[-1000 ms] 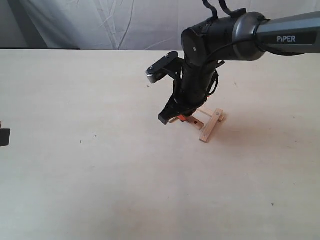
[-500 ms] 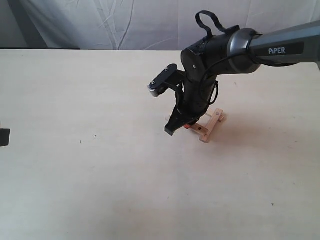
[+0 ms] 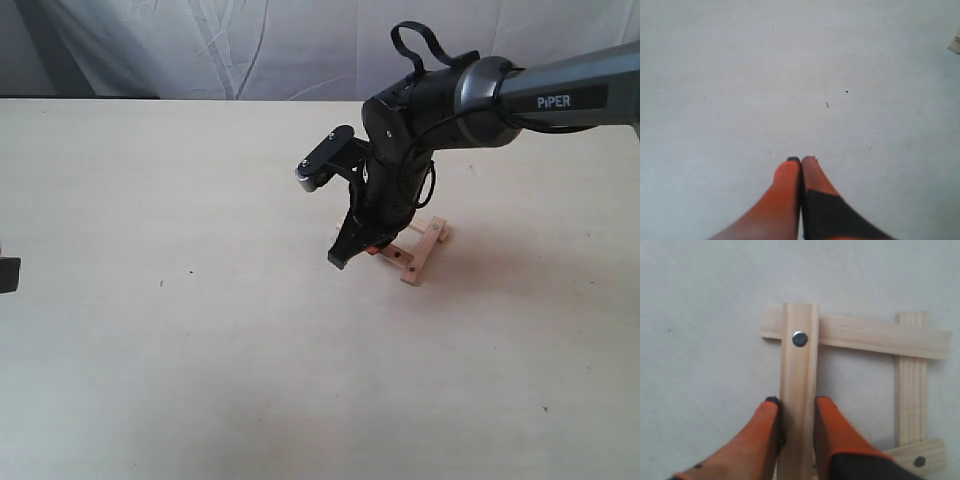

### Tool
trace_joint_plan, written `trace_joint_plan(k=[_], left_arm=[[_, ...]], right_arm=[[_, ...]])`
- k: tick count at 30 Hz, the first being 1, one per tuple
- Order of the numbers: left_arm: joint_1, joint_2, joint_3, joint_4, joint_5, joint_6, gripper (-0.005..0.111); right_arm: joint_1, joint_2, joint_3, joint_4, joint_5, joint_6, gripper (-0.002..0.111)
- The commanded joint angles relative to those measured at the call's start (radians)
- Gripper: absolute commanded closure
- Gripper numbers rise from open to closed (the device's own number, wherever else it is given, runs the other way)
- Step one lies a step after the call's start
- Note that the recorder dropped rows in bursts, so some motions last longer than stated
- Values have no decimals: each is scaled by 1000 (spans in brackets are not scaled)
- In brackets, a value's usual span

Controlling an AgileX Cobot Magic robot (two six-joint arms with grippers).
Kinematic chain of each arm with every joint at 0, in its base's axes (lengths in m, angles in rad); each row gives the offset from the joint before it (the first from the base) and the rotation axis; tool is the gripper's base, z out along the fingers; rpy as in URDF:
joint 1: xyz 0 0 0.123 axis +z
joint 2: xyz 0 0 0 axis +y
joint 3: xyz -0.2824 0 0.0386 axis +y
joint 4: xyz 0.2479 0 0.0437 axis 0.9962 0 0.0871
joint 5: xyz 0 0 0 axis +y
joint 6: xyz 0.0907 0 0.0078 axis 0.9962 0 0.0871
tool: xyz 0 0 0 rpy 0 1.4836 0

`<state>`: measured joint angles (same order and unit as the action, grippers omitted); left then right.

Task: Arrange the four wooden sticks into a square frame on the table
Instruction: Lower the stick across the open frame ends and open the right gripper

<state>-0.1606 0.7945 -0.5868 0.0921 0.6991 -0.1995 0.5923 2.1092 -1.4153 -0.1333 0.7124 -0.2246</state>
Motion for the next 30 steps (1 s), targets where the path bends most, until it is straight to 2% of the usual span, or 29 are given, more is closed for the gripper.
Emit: trace_joint_plan(k=[1,23,30], left_arm=[[5,-8,7,6,-4,0,107],[5,-8,7,6,-4,0,107],[5,-8,7,6,-4,0,107]], right_arm=[[-4,-5,5,-13,-10,-8,109],[-4,10,3,-15,-6,-8,109],[-4,10,-37,-65,54,-8,109]])
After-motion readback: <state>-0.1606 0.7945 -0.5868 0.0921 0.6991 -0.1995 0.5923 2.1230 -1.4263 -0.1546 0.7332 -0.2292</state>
